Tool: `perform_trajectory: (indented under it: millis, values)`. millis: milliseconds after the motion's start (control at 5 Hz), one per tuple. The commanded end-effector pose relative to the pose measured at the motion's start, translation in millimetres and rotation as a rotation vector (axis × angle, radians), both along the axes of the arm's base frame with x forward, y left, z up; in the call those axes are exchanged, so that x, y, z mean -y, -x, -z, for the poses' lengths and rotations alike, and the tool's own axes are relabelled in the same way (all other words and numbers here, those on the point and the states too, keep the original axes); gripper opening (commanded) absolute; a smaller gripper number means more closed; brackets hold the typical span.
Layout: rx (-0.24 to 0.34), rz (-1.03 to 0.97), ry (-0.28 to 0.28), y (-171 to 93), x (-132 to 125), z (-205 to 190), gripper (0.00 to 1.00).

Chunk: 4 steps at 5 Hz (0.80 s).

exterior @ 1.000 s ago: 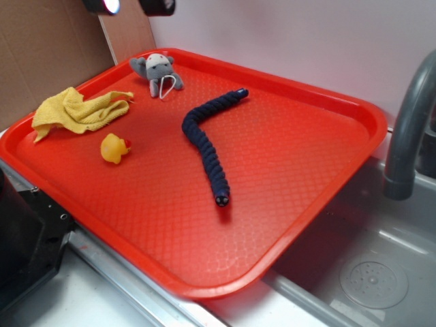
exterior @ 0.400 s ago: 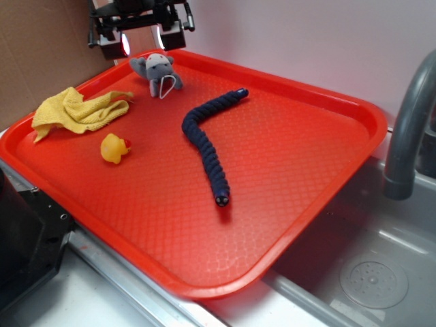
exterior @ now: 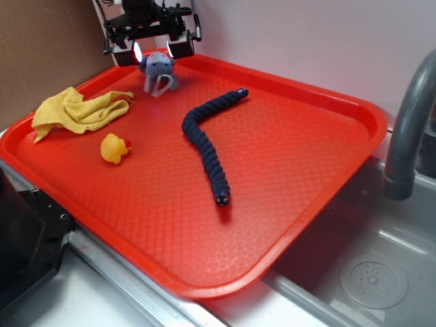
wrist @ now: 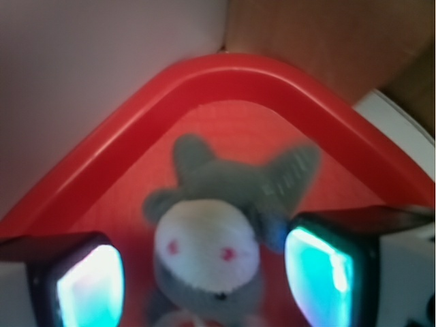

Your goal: Grab the gray animal.

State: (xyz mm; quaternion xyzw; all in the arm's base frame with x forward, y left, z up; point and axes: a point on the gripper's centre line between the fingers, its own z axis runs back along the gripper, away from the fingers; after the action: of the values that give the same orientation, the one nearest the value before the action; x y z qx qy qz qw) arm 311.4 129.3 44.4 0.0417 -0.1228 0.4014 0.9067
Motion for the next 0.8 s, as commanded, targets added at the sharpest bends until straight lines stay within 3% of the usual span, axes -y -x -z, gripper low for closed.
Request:
perform_trajectory:
  millis: [0, 200, 400, 600]
  values:
    - [-0.139, 0.067, 0.033, 5.2, -23.2, 7.5, 0.27]
    - [-0.215, 0.161, 0.097, 9.1, -12.0, -10.4, 0.00]
    - [-0.232, 0.286, 0.071, 19.8, 12.5, -60.5, 0.00]
    - [-0.161, 0.467, 0.070, 38.1, 51.0, -109.8, 0.00]
